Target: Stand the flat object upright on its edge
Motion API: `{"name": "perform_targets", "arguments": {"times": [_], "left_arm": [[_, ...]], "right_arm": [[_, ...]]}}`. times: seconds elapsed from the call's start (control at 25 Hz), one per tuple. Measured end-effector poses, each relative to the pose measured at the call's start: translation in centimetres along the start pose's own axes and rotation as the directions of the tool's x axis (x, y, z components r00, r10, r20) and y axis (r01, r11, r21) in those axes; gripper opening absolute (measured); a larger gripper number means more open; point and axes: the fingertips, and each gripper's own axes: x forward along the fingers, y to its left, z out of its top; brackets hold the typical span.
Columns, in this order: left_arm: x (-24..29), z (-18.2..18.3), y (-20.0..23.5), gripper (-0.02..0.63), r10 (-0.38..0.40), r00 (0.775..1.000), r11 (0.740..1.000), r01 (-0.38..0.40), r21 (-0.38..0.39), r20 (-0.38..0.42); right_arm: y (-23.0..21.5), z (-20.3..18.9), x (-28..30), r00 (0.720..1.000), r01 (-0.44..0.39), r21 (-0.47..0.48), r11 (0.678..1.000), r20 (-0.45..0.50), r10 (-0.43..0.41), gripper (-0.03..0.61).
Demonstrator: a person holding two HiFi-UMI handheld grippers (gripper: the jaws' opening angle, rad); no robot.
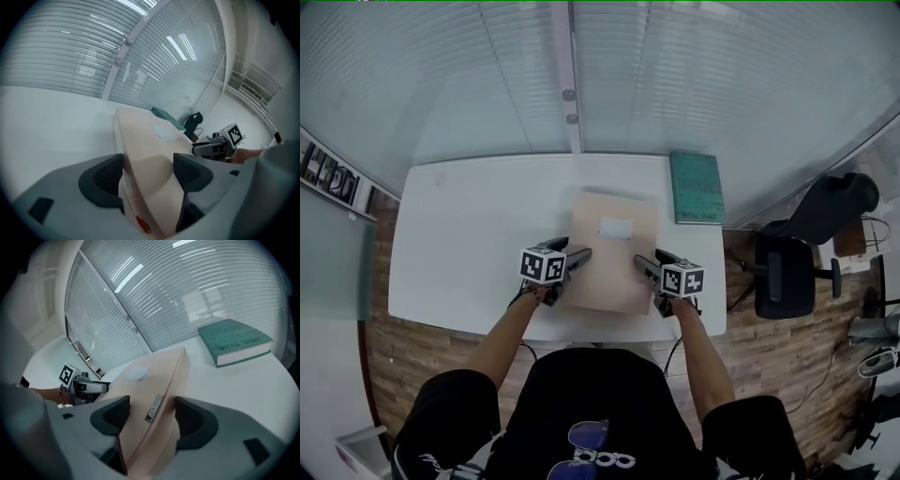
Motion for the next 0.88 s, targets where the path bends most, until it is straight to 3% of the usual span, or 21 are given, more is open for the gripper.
{"name": "perform_targets", "arguments": {"times": [0.88], "left_arm": [[-0.53, 0.51, -0.63, 0.334, 0.016, 1.000, 0.999, -0.015, 0.029, -0.013]], "right_arm": [[0.77, 0.56, -0.64, 1.000, 0.013, -0.037, 0.999, -0.007, -0.013, 0.308]]}}
